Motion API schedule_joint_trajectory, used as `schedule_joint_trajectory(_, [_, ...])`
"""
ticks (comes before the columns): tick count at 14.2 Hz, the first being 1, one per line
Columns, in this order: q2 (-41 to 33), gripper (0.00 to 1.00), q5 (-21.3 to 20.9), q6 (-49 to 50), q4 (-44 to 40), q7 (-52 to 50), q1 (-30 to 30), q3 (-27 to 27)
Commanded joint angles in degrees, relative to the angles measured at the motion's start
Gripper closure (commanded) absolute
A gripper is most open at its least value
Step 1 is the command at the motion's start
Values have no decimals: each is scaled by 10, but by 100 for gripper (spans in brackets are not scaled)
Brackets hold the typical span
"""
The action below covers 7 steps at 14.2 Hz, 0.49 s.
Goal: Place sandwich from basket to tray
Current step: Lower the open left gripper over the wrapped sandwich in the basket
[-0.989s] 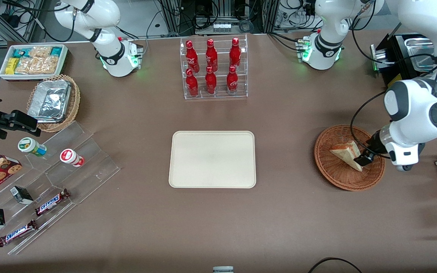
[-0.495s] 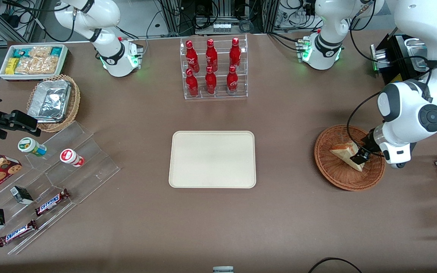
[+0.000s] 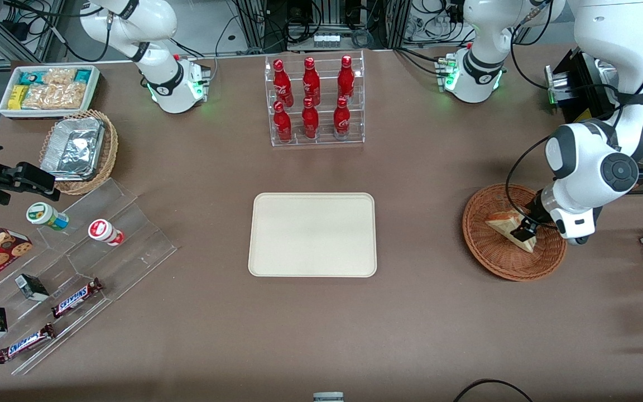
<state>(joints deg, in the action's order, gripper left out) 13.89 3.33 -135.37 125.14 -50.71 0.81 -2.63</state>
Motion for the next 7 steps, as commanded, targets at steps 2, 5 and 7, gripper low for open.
schedule_joint_trajectory(2, [3, 0, 0, -10, 10, -11, 3, -1])
schedule_joint_trajectory(5, [4, 0, 0, -6, 12, -11, 4, 0])
schedule_joint_trajectory(7, [6, 0, 0, -3, 13, -11, 5, 0])
